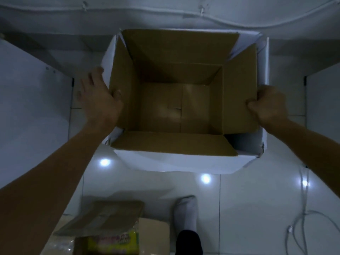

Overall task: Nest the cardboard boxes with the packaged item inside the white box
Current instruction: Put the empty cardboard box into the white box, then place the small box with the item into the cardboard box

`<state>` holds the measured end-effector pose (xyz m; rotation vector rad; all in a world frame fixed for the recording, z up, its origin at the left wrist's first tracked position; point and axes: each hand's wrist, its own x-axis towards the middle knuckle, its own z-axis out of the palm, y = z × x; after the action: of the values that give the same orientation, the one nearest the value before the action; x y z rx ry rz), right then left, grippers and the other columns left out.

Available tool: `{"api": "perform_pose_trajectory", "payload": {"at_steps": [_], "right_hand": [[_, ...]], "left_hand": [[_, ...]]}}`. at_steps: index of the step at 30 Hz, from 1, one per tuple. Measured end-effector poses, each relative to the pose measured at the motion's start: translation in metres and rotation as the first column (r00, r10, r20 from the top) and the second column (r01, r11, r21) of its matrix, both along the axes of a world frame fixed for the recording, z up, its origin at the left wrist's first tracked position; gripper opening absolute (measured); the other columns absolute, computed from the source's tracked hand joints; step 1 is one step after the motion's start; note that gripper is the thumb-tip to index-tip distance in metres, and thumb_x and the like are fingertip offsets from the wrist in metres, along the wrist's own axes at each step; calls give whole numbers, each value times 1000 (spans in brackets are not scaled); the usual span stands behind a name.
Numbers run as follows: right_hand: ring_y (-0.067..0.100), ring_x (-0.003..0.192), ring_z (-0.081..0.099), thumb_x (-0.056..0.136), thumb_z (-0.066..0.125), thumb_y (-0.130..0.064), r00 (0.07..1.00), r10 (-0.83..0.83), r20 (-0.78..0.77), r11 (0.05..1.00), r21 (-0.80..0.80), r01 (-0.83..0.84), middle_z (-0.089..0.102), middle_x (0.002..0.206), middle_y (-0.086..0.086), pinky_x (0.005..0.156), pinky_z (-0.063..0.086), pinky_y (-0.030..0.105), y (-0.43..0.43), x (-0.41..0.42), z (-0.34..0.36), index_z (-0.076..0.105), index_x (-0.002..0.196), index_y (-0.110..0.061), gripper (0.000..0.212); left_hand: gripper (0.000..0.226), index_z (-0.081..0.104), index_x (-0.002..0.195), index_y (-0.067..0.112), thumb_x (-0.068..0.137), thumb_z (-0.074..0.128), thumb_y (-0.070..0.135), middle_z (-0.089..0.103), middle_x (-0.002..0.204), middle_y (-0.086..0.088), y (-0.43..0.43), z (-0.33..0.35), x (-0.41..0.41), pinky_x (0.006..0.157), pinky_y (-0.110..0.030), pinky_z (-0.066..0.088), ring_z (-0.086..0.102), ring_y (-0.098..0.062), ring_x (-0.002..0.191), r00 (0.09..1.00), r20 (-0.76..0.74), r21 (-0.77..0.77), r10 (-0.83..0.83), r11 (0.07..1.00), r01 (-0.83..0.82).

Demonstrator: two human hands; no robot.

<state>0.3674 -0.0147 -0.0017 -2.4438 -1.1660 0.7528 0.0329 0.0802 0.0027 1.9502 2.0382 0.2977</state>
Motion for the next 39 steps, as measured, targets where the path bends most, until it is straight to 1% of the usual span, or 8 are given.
{"api": "perform_pose_trajectory", "payload": {"at_steps": [3,5,8,14,18,23,30,39], "right_hand": [[33,109,56,89,48,-12,998,61,27,992,113,-64,52,131,17,85,46,40,2,-14,5,36,135,-11,48],[37,123,48,87,53,-13,914,309,261,927,134,-351,42,142,18,99,41,51,-3,-32,9,33,139,-13,56],[44,131,41,78,65,-24,541,731,417,659,-224,-718,45,140,27,109,19,60,-26,-33,-11,52,126,-4,54],[48,128,43,55,83,-33,254,918,304,395,-656,-643,50,134,31,112,-12,50,-48,6,-35,62,116,0,73],[38,142,24,78,60,-46,328,889,318,457,-609,-648,36,148,23,108,-25,49,-40,-7,-23,49,133,-9,67],[33,143,22,85,58,-28,552,773,313,634,-346,-691,37,149,18,114,-3,55,-47,-33,6,45,133,-7,54],[38,122,51,77,64,-15,725,621,297,754,25,-656,63,115,20,111,17,59,-138,-86,43,63,109,-7,34],[27,111,55,88,56,-25,863,474,-177,879,26,-477,58,124,9,94,44,37,-333,-183,63,52,123,-15,36]], "left_hand": [[64,30,140,8,87,57,32,27,150,-23,-13,-4,6,113,-57,12,22,-42,139,934,-219,-9,-281,958,286],[68,34,138,7,87,54,46,19,154,-24,-27,-12,9,113,-57,-1,10,-40,143,858,-320,-83,-402,914,397],[97,26,143,7,75,45,73,-1,157,-22,-43,-30,-1,110,-60,-9,-13,-36,144,765,-463,-273,-447,893,357],[121,14,147,11,59,35,91,-21,155,-19,-39,-42,-11,107,-67,-7,-28,-37,140,636,-610,-395,-472,878,272],[97,29,142,13,71,49,75,-13,157,-20,-47,-30,-4,106,-63,-13,-22,-35,142,701,-516,-367,-492,867,338],[53,50,127,12,86,54,44,12,157,-20,-83,-12,-8,110,-55,-12,1,-32,146,897,-261,-124,-356,934,335],[36,63,109,11,81,55,32,52,137,-18,-206,23,-23,106,-48,35,48,-35,126,985,52,-23,-162,986,163],[20,67,100,13,84,59,22,70,104,-9,-421,43,-45,79,-33,47,62,-30,96,977,152,-232,151,966,-113]]}}
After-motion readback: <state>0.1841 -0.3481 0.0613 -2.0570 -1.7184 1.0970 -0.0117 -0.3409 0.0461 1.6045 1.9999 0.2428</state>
